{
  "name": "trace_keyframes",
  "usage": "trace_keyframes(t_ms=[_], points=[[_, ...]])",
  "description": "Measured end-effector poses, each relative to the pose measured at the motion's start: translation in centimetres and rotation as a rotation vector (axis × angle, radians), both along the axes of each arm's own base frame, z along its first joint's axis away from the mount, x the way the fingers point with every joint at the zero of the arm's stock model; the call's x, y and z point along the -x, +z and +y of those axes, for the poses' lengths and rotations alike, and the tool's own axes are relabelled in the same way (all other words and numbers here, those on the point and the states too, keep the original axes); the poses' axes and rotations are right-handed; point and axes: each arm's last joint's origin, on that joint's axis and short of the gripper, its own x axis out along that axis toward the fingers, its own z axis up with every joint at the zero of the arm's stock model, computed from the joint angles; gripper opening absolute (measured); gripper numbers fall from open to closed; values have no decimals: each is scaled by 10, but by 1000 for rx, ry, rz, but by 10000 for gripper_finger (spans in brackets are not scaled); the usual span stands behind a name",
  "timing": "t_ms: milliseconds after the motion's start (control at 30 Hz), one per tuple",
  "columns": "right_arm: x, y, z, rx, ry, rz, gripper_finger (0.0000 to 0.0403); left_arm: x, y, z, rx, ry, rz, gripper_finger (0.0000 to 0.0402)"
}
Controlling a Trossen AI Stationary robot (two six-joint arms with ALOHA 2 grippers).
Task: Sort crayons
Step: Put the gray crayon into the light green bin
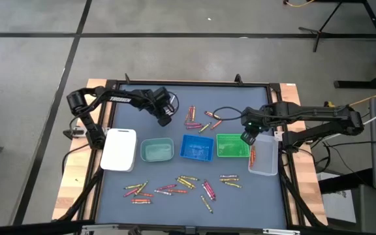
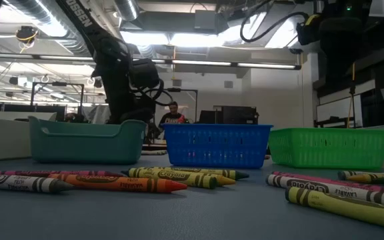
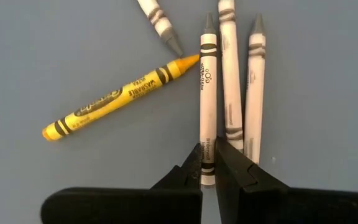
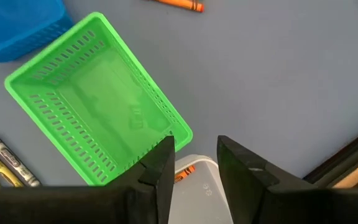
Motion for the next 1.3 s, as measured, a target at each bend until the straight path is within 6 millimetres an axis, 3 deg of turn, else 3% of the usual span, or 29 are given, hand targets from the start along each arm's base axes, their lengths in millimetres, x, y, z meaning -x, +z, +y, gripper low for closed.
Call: trace_keyframes(t_ms=[333, 533, 833, 1133, 1300], points=[[-2, 1, -1, 22, -5, -23, 120, -21, 40, 12, 0, -19, -46, 4], [-10, 4, -3, 116, 31, -89, 120, -24, 71, 6, 142, -58, 27, 4], [-24, 11, -7, 247, 95, -214, 120, -28, 110, -37, 262, -135, 245, 4], [-26, 10, -7, 260, 121, -226, 120, -37, 112, -91, 286, -227, 347, 4], [-24, -3, -7, 256, 126, -190, 120, -42, 112, -120, 275, -288, 358, 4]])
